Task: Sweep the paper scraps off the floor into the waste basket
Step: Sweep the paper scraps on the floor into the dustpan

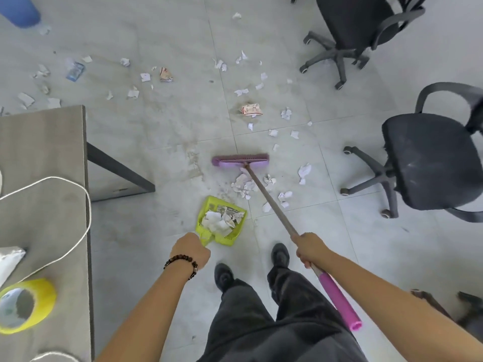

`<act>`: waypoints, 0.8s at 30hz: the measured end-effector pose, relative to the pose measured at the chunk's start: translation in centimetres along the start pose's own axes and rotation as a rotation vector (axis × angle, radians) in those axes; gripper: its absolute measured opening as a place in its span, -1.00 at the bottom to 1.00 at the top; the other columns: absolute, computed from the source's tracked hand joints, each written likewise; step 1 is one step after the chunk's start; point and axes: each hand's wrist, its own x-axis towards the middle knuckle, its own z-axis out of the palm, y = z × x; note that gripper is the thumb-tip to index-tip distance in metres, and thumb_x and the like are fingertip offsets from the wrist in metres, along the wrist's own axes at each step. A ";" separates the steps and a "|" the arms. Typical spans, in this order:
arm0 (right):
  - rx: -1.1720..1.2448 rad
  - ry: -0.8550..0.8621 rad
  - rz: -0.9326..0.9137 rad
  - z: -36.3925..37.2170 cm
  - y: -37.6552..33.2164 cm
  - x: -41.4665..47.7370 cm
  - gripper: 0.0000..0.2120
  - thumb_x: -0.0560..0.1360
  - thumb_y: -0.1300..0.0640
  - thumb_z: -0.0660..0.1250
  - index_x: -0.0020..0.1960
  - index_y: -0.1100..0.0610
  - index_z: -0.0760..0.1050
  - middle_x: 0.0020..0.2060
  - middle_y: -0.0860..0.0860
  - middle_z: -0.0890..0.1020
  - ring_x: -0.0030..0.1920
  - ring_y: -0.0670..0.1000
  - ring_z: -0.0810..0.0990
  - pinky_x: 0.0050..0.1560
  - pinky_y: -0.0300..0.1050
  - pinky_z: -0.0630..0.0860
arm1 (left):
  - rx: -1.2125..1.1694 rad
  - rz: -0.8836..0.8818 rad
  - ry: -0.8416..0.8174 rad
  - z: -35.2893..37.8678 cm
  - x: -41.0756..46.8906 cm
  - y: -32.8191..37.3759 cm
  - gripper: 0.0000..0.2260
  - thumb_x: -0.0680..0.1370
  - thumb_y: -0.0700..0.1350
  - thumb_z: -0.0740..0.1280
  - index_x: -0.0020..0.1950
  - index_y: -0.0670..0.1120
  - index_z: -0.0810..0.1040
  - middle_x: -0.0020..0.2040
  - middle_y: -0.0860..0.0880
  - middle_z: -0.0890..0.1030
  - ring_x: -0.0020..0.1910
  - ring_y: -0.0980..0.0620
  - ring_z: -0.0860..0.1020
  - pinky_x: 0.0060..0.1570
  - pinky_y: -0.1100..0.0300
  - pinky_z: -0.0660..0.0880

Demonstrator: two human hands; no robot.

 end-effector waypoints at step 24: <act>0.389 -0.389 0.257 -6.7 1.7 -5.9 -0.57 0.64 0.03 0.16 0.46 0.17 0.33 -0.57 -0.06 0.29 -0.64 -0.17 0.19 -0.70 -0.37 0.17 | 0.130 -0.051 0.063 -1.4 1.8 0.4 -0.83 0.41 -0.23 0.30 -0.37 -0.11 0.42 -0.42 -0.05 0.44 -0.46 -0.01 0.41 -0.50 0.28 0.25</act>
